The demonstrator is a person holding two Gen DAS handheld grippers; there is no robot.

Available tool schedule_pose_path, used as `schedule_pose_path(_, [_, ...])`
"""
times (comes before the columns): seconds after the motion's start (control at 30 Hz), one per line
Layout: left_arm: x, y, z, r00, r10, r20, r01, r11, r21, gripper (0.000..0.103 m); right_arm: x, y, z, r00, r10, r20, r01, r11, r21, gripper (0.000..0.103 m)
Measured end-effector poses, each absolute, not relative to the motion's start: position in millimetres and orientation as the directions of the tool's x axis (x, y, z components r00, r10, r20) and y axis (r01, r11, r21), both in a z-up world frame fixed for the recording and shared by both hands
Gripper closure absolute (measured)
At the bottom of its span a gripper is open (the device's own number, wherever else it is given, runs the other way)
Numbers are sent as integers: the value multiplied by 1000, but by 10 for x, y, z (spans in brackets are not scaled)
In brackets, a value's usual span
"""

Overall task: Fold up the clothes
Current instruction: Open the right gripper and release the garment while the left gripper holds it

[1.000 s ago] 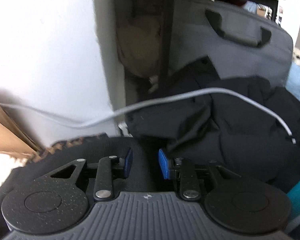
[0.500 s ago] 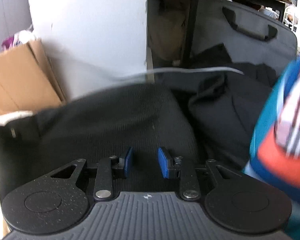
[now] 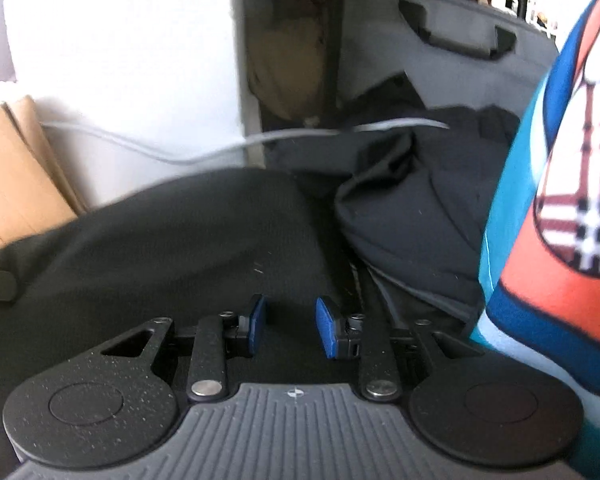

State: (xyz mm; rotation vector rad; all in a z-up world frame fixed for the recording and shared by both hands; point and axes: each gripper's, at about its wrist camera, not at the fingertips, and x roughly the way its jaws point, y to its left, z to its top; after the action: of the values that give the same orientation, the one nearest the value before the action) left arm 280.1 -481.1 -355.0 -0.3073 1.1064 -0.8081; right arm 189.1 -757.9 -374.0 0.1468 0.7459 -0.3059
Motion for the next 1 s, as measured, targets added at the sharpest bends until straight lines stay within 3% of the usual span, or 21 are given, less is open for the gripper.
schedule_pose_path(0.27, [2999, -4846, -3641, 193, -712, -675, 381, 688, -617, 48, 1692, -7181, -3456, 760, -116, -640, 261, 956, 137, 68])
schedule_pose_path(0.43, [3123, -4870, -3784, 177, -735, -655, 313, 673, -670, 49, 1581, -6778, -3449, 777, -46, -628, 192, 967, 167, 68])
schedule_pose_path(0.57, [3210, -4869, -3766, 198, -739, -643, 297, 671, -680, 62, 1569, -6497, -3481, 784, -3, -621, 142, 975, 174, 68])
schedule_pose_path(0.63, [3268, -4861, -3735, 215, -738, -639, 293, 673, -679, 76, 1586, -6408, -3496, 785, 4, -620, 130, 977, 170, 68])
schedule_pose_path(0.67, [3296, -4856, -3717, 225, -737, -637, 292, 675, -678, 92, 1595, -6374, -3504, 784, 6, -621, 128, 977, 172, 68])
schedule_pose_path(0.7, [3320, -4844, -3689, 240, -735, -635, 296, 678, -673, 99, 1600, -6360, -3512, 782, 10, -624, 131, 975, 180, 69])
schedule_pose_path(1.0, [3520, -4728, -3457, 393, -656, -644, 307, 754, -581, 99, 1606, -6279, -3638, 766, 22, -642, 138, 970, 198, 69])
